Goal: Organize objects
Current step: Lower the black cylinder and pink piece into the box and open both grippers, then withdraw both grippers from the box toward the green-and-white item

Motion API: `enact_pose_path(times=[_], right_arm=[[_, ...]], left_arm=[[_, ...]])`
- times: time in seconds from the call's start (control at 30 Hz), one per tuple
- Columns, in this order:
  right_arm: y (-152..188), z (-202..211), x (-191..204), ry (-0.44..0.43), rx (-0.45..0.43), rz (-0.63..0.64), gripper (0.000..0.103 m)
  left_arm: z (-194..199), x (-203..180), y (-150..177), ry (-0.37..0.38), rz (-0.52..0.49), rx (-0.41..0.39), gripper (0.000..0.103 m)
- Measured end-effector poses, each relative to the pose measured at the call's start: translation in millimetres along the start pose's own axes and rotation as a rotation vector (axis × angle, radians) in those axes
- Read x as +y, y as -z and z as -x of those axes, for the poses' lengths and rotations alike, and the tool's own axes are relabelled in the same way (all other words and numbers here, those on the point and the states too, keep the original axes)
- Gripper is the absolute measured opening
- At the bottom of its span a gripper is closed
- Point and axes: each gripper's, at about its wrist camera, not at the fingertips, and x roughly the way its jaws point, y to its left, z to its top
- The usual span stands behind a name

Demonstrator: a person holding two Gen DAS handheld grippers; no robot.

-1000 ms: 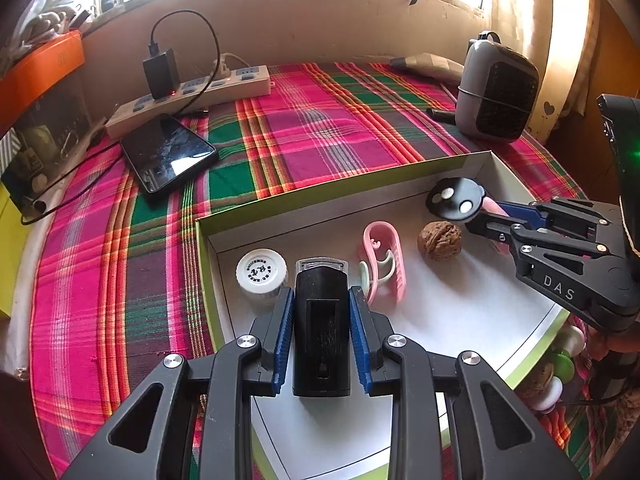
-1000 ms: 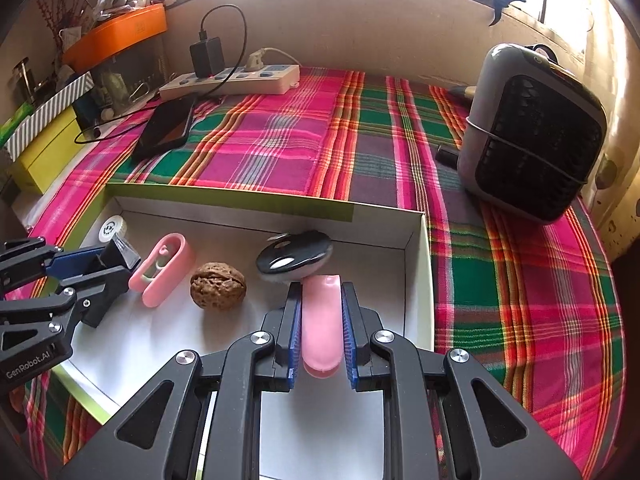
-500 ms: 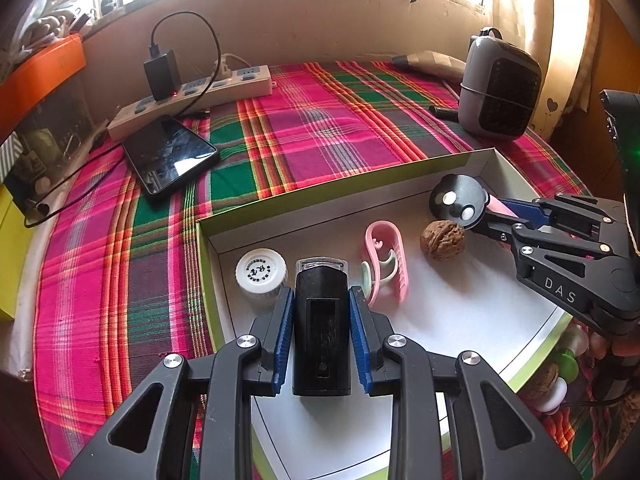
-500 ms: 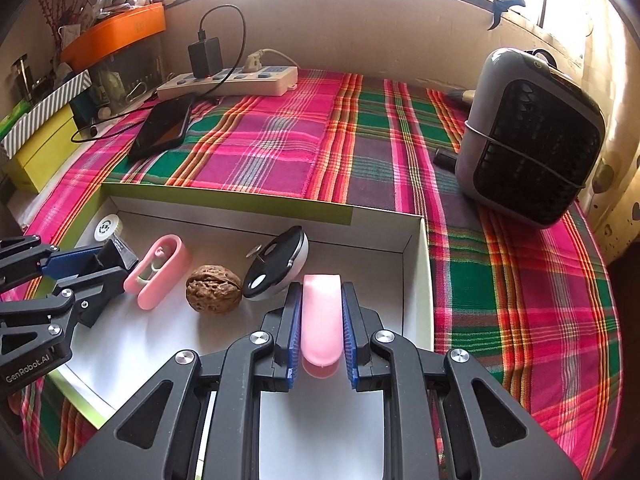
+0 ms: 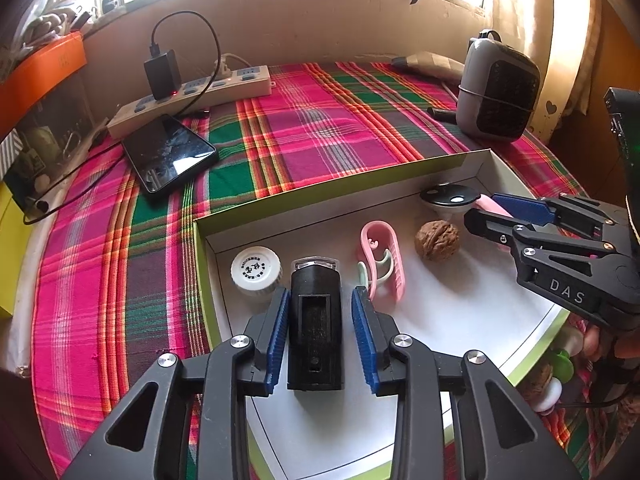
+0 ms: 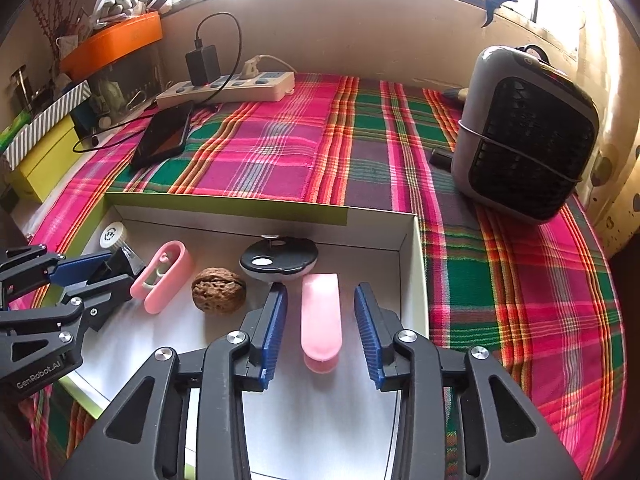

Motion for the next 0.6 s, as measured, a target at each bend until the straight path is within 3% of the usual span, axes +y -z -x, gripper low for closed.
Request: enact_pose_path(times=[0.3, 0.4, 0.6], right_arm=[[3, 8, -5, -0.006, -0.018, -0.036, 0.038], [4, 13, -5, -0.025, -0.028, -0.045, 0.051], [7, 24, -2, -0.023, -0.045, -0.046, 0.052]], left_arm=[[11, -1, 4, 0.004, 0.015, -0.024, 0.036], [16, -1, 6, 0.004, 0.028, -0.034, 0.037], [31, -6, 12, 0.002, 0.037, -0.066, 0.037]])
